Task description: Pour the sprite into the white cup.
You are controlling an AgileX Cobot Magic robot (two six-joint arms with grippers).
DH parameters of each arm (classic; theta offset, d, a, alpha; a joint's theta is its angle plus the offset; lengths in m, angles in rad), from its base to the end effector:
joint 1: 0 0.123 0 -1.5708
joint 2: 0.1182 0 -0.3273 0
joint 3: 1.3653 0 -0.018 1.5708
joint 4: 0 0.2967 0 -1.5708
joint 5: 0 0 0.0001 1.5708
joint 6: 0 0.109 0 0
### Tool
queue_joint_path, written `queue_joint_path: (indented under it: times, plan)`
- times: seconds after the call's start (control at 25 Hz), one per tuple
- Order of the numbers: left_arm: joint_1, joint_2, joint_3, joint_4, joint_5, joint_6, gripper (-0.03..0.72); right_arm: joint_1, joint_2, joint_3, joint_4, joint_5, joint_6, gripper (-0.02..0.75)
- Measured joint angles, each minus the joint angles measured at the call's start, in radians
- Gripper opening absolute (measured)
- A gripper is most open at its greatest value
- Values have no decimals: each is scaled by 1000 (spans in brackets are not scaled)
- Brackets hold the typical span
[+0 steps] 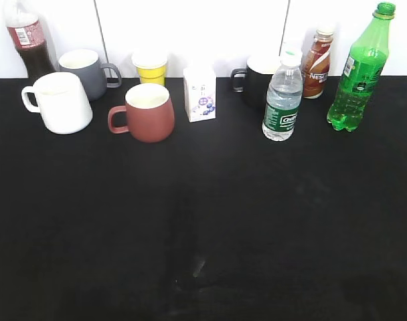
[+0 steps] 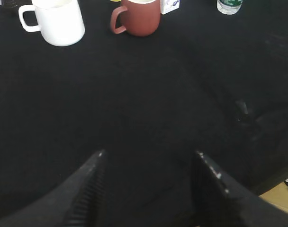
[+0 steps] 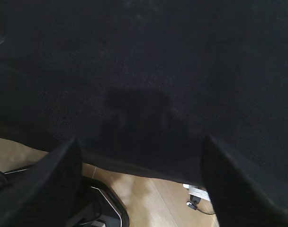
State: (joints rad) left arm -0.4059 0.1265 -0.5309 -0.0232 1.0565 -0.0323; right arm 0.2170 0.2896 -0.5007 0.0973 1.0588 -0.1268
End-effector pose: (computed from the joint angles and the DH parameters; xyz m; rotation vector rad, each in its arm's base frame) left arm 0.0244 -0.0129 0.2998 0.3988 2.1115 -0.2847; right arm 0.0533 0.0212 0.2825 -0.3859 2.2996 0.1678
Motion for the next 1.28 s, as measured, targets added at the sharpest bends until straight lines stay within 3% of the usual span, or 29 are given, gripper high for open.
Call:
queue_joint_path:
  times: [0.16, 0.36, 0.44, 0.72, 1.28]
  plan:
    - [17, 0, 0, -1, -1, 0, 430, -3, -49, 0, 1, -1, 1, 585]
    - [309, -96, 0, -4, -3, 0, 347, -234, -258, 0, 3, 0, 1, 583]
    - [366, -132, 0, -4, -3, 0, 311, -252, -295, 0, 4, -1, 1, 583]
    - [370, -134, 0, -6, -3, 0, 243, -252, -295, 2, 4, 0, 2, 583]
    - [393, -134, 0, -6, -3, 0, 241, -252, -296, 2, 4, -1, 2, 580]
